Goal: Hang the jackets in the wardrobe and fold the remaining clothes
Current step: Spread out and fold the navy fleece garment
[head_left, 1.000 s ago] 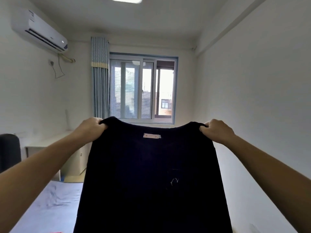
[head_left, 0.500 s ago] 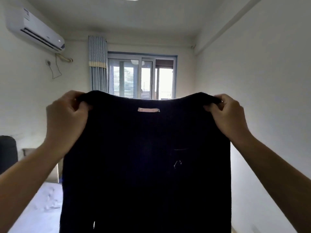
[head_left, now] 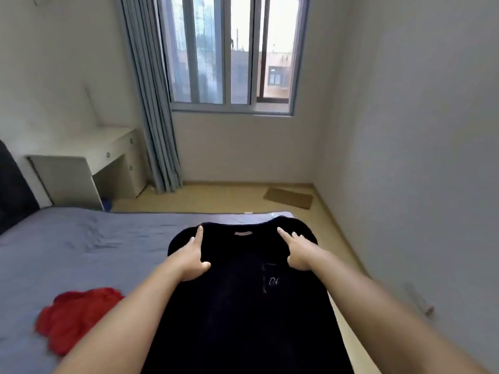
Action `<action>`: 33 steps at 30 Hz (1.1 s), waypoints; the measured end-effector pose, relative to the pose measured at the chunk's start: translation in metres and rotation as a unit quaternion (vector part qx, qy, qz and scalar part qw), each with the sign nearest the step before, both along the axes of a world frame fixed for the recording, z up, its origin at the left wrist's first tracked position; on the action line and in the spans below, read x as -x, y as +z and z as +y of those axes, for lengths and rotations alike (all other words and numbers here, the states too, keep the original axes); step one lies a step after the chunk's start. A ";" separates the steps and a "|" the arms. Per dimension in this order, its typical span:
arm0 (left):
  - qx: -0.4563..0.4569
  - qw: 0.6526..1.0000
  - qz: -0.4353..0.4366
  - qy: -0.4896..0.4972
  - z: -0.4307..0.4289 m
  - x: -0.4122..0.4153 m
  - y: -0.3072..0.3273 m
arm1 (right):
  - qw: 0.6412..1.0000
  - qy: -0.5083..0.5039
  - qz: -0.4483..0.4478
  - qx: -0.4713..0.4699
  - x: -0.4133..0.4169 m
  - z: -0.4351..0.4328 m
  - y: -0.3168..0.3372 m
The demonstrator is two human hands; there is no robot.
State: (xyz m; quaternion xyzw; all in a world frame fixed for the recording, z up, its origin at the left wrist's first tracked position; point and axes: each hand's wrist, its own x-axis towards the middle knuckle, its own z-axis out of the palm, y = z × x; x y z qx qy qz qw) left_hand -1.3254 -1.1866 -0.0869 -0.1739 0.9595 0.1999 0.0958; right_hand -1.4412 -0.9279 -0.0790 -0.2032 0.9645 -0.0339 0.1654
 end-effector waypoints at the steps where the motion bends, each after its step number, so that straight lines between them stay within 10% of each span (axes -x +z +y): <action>1: 0.016 1.000 -0.018 -0.010 0.003 -0.008 -0.036 | 0.999 0.016 -0.025 -0.017 -0.009 0.000 -0.038; 11: -0.008 0.939 -0.333 -0.087 0.053 -0.185 -0.387 | 0.949 0.042 -0.282 -0.137 -0.172 0.058 -0.379; 19: 0.137 0.959 -0.196 -0.149 0.067 -0.234 -0.570 | 0.950 0.075 -0.215 -0.213 -0.229 0.084 -0.567; 27: 0.317 0.921 -0.070 -0.216 0.049 -0.197 -0.636 | 0.977 0.152 0.067 -0.133 -0.201 0.090 -0.652; 33: 0.305 0.884 -0.075 -0.346 0.008 -0.212 -0.594 | 0.969 0.196 0.027 -0.145 -0.180 0.131 -0.612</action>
